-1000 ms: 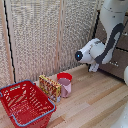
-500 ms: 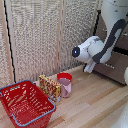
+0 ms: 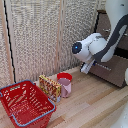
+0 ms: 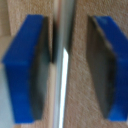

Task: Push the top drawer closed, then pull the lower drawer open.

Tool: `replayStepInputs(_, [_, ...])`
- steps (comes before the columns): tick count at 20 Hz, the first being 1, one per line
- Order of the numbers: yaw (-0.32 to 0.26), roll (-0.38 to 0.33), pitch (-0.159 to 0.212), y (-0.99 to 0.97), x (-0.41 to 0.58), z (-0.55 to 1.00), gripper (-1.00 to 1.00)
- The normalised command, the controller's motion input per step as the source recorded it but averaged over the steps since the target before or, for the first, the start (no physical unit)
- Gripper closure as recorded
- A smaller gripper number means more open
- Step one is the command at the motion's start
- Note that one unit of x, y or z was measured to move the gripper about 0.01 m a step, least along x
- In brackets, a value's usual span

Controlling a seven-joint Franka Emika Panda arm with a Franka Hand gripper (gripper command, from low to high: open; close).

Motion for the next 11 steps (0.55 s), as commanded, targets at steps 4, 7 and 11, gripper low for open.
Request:
replayStepInputs(4, [0.0, 0.122, 0.009, -0.03, 0.091, 0.42, -1.0])
replayStepInputs(7, [-0.004, 0.163, -0.005, -0.07, 0.066, 0.57, -1.0])
replayStepInputs(11, [-0.005, 0.135, -0.004, 0.02, 0.0, 0.58, -1.0])
